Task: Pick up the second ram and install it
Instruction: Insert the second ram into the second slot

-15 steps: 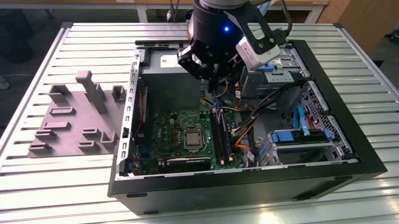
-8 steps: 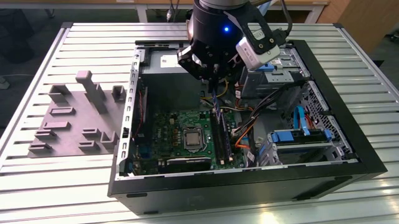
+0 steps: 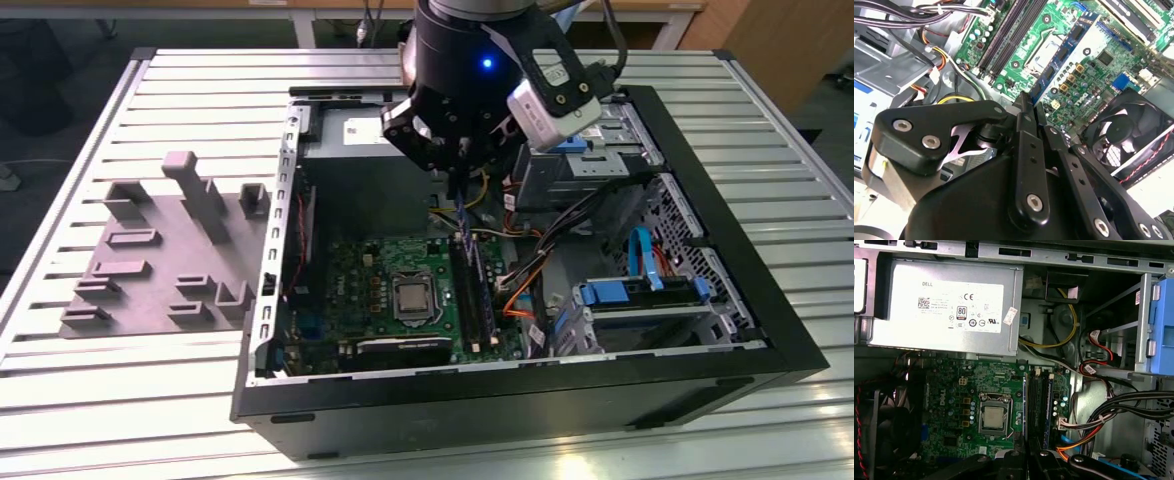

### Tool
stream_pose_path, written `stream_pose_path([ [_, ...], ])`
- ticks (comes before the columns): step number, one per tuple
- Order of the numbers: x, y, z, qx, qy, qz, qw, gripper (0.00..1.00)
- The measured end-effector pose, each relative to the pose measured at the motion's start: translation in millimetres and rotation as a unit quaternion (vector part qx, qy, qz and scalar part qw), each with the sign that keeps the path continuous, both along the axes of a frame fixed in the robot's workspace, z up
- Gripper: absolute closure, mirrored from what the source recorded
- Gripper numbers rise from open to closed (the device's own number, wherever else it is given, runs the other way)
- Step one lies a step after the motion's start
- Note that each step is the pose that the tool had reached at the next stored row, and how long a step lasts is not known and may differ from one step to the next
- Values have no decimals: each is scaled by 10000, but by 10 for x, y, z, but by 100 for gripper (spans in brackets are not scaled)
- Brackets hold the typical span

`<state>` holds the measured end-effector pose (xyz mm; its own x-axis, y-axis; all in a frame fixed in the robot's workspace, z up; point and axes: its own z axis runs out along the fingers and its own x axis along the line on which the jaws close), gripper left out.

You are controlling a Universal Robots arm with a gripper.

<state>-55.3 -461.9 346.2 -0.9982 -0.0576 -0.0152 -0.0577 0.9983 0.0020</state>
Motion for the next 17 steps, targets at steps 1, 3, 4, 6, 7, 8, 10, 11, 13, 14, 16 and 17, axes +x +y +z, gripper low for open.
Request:
stream_pose_path([
  [1, 6, 0, -3, 0, 0, 0, 10000, 86],
  [3, 16, -1, -25, -2, 2, -1, 10000, 86],
  [4, 17, -2, -43, -1, 2, -1, 10000, 86],
  [6, 20, -6, -80, -1, 2, -1, 10000, 86],
  [7, 21, -7, -99, -1, 2, 0, 10000, 86],
  [8, 23, -8, -116, -1, 2, -1, 10000, 86],
  [10, 28, -7, -153, -1, 2, -3, 10000, 86],
  [11, 28, -8, -170, -1, 2, -14, 10000, 86],
  [13, 29, -18, -208, -1, 2, -63, 10000, 86],
  [14, 29, -23, -225, -2, 1, -91, 10000, 86],
  [16, 30, -38, -262, -1, 1, -117, 9999, 86],
  [17, 30, -47, -280, -1, 1, -120, 9999, 86],
])
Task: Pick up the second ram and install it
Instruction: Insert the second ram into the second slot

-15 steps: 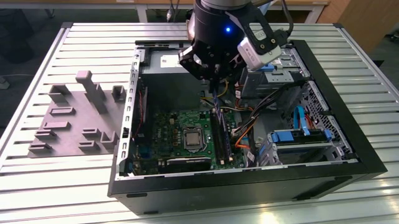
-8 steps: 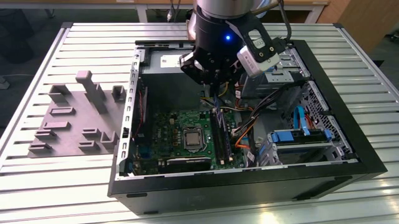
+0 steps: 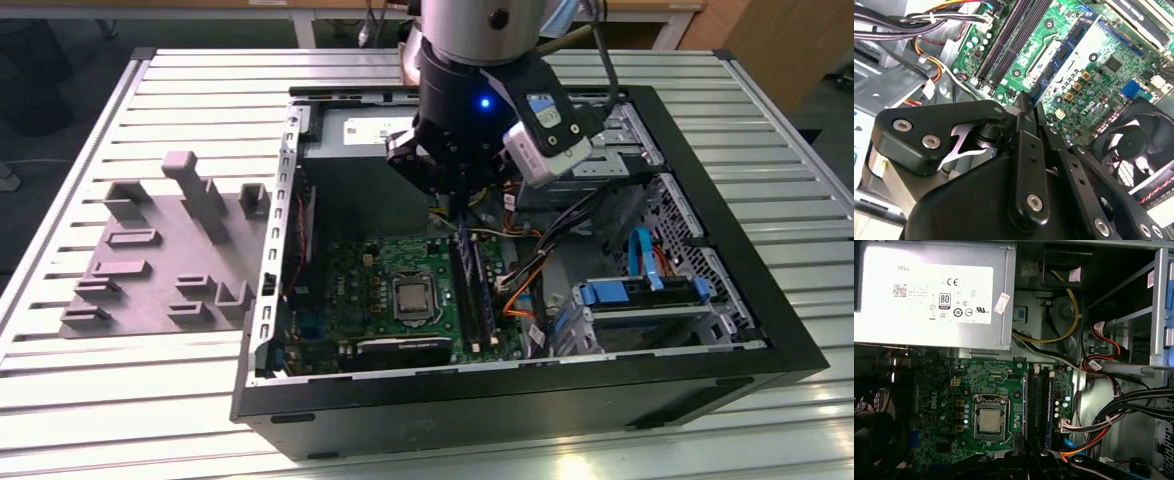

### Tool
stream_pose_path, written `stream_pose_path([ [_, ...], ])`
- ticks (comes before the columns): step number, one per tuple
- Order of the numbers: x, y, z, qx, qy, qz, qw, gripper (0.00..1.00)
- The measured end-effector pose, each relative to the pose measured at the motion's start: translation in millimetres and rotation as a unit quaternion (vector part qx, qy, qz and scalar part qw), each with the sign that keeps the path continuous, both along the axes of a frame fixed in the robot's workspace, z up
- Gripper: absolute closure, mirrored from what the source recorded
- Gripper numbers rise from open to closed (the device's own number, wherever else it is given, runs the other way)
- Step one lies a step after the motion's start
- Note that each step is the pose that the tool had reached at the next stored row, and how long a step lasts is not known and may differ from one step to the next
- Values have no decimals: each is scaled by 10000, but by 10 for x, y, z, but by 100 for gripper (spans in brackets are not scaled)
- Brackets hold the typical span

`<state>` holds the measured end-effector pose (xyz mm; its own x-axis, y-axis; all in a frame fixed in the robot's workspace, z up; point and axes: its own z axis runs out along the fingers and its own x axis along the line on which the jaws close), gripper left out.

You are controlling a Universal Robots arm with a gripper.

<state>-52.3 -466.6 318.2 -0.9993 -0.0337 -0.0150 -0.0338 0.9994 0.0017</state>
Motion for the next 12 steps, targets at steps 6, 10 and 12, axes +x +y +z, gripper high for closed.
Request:
stream_pose_path([
  [6, 17, -46, -105, 0, 0, -21, 10000, 86],
  [10, 19, -46, -110, 0, 0, -25, 10000, 86],
  [12, 27, -46, -124, 2, -1, -25, 10000, 86],
])
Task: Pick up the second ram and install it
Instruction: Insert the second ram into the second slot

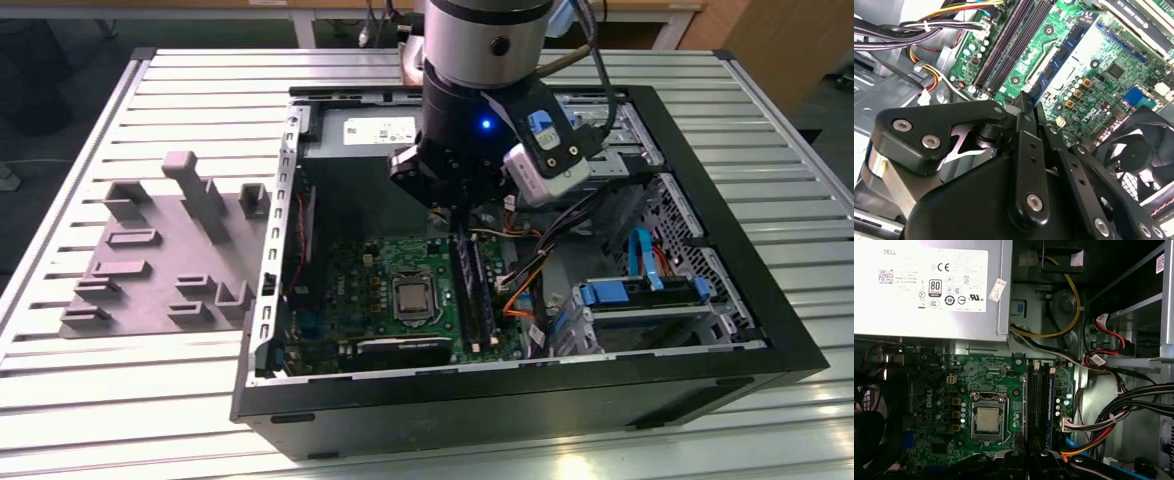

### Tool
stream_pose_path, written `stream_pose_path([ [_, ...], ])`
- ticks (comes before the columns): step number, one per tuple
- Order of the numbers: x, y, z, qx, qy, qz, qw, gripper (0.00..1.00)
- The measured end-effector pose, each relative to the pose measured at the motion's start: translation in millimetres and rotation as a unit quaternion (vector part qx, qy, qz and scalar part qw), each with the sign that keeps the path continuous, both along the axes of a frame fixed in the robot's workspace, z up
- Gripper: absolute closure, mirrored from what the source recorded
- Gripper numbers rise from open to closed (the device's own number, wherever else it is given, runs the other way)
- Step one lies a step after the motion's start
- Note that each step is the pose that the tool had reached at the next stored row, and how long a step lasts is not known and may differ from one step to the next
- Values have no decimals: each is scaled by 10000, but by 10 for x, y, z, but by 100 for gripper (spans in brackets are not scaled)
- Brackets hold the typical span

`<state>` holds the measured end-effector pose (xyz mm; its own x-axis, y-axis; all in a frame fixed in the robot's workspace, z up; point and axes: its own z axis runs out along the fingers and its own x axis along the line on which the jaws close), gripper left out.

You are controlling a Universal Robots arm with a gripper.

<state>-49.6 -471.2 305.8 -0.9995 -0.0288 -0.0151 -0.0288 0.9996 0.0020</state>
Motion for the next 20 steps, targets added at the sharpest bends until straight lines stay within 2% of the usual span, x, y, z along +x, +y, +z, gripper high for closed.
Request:
stream_pose_path([
  [12, 59, -8, -205, -1, 1, -1, 10000, 86],
  [20, 64, -12, -225, -1, 1, -1, 10000, 86],
])
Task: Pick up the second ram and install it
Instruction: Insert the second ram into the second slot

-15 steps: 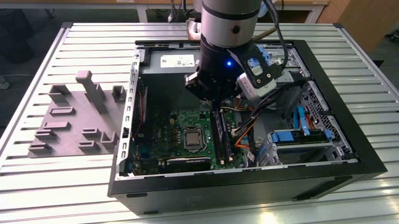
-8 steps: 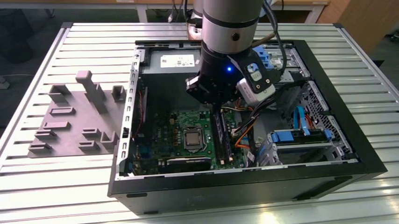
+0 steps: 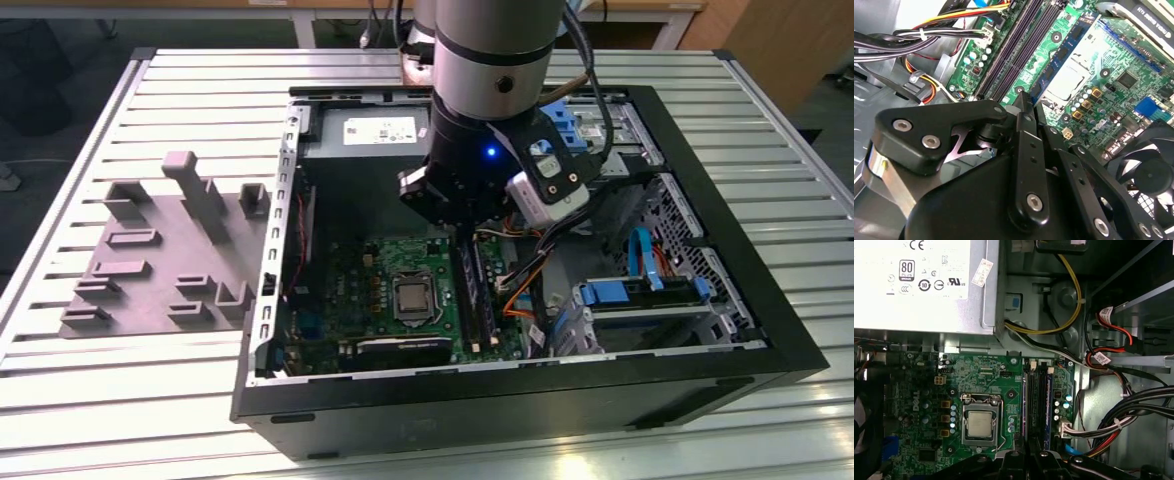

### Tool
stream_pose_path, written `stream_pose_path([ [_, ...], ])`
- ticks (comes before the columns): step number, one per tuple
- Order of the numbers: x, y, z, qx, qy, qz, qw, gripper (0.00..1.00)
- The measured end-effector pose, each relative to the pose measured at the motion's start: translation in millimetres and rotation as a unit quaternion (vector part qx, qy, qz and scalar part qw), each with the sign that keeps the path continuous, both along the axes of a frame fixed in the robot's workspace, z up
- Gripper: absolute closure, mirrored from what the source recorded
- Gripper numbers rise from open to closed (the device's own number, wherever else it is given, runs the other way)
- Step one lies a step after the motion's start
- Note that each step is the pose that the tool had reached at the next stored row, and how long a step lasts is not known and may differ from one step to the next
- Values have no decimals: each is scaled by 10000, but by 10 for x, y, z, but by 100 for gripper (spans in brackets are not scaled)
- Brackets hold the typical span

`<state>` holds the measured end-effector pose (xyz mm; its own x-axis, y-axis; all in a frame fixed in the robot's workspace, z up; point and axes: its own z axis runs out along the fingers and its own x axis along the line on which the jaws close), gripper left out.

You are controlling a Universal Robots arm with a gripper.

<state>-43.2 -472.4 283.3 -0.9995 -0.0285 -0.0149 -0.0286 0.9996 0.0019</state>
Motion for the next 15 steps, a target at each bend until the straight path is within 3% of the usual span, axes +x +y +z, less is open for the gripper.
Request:
stream_pose_path([
  [7, 27, 0, -14, 1, 0, -2, 10000, 86],
  [15, 29, 0, -127, 0, 0, -34, 10000, 86],
])
